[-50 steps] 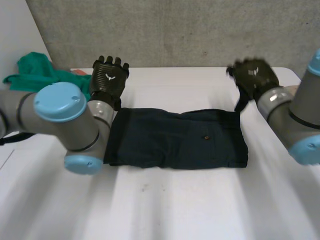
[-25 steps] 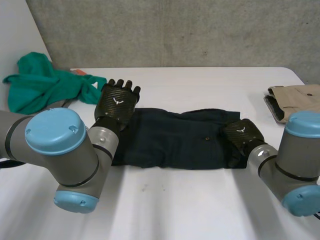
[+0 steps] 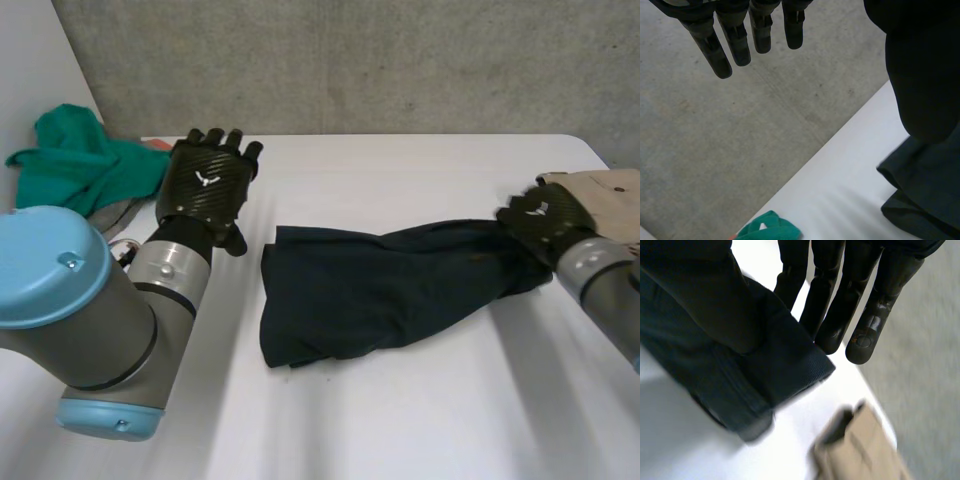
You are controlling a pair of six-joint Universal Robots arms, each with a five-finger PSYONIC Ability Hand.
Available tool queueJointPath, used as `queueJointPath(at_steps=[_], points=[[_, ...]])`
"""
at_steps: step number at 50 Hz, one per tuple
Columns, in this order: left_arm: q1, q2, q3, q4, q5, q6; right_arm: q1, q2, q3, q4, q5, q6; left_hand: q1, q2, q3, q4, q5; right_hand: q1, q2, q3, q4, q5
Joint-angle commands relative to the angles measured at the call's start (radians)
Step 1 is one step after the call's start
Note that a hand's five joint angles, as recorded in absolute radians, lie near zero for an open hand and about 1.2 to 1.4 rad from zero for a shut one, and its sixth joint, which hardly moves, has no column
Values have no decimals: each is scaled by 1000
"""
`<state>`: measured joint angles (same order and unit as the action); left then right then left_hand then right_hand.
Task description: Fold the laundry.
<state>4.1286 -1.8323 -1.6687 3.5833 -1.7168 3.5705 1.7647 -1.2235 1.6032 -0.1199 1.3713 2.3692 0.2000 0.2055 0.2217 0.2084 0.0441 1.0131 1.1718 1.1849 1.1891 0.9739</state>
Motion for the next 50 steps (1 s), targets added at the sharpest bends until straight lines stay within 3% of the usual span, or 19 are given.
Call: queueJointPath(at_steps=[1,6,10,18,19,22,25,30,36,41,44,50], points=[[42,44,-14,0,-4,-18,229,24,-80,-69,-116,-38,-25,-30,-46,-33,-43,383,224,211,207,248],[71,85,-31,-3,-3,-47,401,140,-114,-145,-260,-88,-25,-30,-46,-33,-43,383,224,211,207,248],[105,125,-60,-3,-3,-75,540,254,-182,-167,-317,-137,-22,-27,-43,-30,-40,383,224,211,207,248],[150,166,-106,-14,0,-98,613,381,-287,-172,-293,-140,-22,-27,-43,-30,-40,332,173,160,156,197],[153,169,-109,-15,0,-98,613,378,-290,-172,-284,-133,-22,-27,-43,-30,-40,116,-42,-55,-60,-19],[173,176,-112,-18,5,-99,616,343,-292,-175,-218,-56,-25,-30,-46,-33,-43,-839,-997,-1010,-1015,-974],[190,177,-103,-17,5,-99,602,306,-284,-175,-178,62,-25,-30,-46,-33,-43,-839,-997,-1010,-1015,-974],[200,182,-50,-14,29,-114,558,166,-246,-162,-129,438,-16,-21,-38,-24,-35,-839,-997,-1010,-1015,-974],[182,156,32,-41,129,-183,431,32,-250,-41,-43,653,11,5,-11,2,-8,-839,-997,-1010,-1015,-974],[130,36,134,-141,194,-269,380,88,-362,126,20,670,14,8,-8,5,-5,-839,-997,-1010,-1015,-974],[85,-51,222,-230,191,-294,384,150,-434,192,25,682,14,8,-8,5,-5,-839,-997,-1010,-1015,-974],[73,-217,384,-371,175,-294,383,309,-647,331,25,792,14,8,-8,5,-5,-839,-997,-1010,-1015,-974]])
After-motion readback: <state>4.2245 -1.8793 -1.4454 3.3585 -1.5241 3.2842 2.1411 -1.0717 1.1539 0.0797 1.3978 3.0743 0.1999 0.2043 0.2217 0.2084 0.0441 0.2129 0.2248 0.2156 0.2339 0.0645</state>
